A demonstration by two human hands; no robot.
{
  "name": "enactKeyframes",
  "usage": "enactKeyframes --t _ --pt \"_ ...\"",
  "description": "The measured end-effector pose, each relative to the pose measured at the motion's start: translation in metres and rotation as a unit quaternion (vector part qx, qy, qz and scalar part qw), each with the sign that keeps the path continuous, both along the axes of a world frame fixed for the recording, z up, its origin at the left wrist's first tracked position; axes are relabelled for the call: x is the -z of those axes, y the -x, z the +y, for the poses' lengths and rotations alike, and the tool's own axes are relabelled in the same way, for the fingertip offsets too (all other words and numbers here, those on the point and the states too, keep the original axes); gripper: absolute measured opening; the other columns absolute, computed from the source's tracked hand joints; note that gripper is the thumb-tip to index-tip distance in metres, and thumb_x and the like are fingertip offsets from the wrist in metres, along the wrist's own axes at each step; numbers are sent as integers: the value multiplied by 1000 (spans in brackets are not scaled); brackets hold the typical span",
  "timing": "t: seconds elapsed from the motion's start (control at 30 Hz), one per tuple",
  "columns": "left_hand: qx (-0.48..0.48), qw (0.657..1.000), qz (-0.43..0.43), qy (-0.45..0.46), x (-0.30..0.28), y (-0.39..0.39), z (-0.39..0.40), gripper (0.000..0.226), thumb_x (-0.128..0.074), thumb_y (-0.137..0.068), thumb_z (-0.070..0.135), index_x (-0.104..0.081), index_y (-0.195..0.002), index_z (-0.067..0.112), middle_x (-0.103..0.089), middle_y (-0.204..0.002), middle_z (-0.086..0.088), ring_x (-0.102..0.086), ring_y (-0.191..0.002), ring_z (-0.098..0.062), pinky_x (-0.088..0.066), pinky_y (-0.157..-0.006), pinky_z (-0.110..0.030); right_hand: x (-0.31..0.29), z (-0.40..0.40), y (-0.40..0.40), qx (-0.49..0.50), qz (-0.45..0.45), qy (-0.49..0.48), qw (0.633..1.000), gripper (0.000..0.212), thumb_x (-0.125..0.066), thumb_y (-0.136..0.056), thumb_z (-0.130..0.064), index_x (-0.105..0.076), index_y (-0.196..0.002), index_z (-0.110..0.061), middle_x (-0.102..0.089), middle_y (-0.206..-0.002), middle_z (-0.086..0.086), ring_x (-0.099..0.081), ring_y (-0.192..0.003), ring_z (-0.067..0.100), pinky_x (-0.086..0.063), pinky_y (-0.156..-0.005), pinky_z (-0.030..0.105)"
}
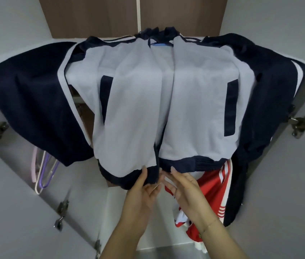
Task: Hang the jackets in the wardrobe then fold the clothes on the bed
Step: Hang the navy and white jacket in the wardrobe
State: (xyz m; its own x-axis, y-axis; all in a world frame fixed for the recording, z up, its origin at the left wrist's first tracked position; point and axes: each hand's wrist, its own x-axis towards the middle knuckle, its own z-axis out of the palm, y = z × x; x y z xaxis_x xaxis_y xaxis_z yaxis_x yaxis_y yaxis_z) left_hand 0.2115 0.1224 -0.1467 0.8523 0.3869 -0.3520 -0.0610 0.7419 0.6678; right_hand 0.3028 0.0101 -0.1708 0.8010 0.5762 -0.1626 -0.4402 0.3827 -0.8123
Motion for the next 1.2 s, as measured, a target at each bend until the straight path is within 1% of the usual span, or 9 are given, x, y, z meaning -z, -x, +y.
enactKeyframes --t 0.1,0.17,0.23,0.4,0.5,0.6,0.73,0.93,1.2 --pt "-5 1000 -30 2 3 17 9 27 -73 -81 30 -77 -103 16 -72 -110 -9 -71 -84 -15 -56 -67 -24 2 2 3 -8 -8 -25 1000 47 -64 -88 -17 -56 -116 19 -57 -126 35 -52 -124 46 -39 -110 52" --pt "21 998 -45 -28 1 27 13 24 -75 -82 18 -77 -105 15 -72 -108 -8 -70 -86 -14 -56 -68 -23 1 -1 8 -22 -17 -39 999 47 -61 -92 -15 -51 -119 21 -56 -126 37 -52 -123 48 -38 -110 55" --pt "55 993 -54 -84 -1 35 14 39 -79 -80 14 -70 -118 13 -71 -115 -8 -70 -97 -15 -54 -74 -21 -4 -8 15 -42 -24 -44 998 45 -59 -93 -14 -52 -119 21 -57 -124 37 -53 -122 48 -42 -107 53" --pt "96 978 -21 -185 -5 52 9 40 -82 -72 22 -73 -110 32 -72 -117 -1 -68 -107 -16 -54 -79 -20 -23 -33 37 -86 -93 24 992 18 -66 -88 -15 -76 -93 -1 -72 -103 24 -70 -99 30 -54 -83 34" --pt "107 971 -9 -214 -9 60 7 24 -80 -75 27 -76 -99 28 -71 -99 1 -64 -88 -18 -54 -83 -27 -33 -45 50 -57 -205 171 962 14 -73 -78 -32 -78 -76 -19 -74 -79 10 -70 -76 23 -42 -69 45" --pt "98 968 5 -230 -14 66 1 27 -77 -76 30 -74 -100 18 -69 -89 -3 -61 -79 -15 -54 -85 -31 -40 -54 61 -24 -242 160 957 8 -72 -77 -28 -76 -72 -23 -72 -71 4 -68 -68 19 -53 -71 32" --pt "71 973 -24 -220 -25 67 -15 22 -77 -65 29 -79 -85 19 -73 -84 -6 -70 -78 -16 -56 -74 -23 -41 -60 77 1 -193 92 977 11 -72 -76 -22 -78 -84 -20 -75 -82 8 -73 -75 18 -56 -68 22" --pt "60 974 -81 -204 -34 65 -36 15 -79 -74 21 -78 -89 21 -74 -98 -9 -71 -94 -21 -55 -81 -24 -46 -63 94 67 -173 56 981 12 -74 -74 -23 -78 -85 -21 -76 -86 8 -74 -79 17 -56 -71 20" --pt "5 987 -81 -140 -37 62 -45 30 -77 -68 16 -79 -97 25 -74 -108 -4 -70 -103 -19 -55 -81 -21 -47 -61 99 139 -143 42 979 14 -78 -70 -29 -76 -80 -19 -75 -84 15 -74 -80 25 -57 -72 24"
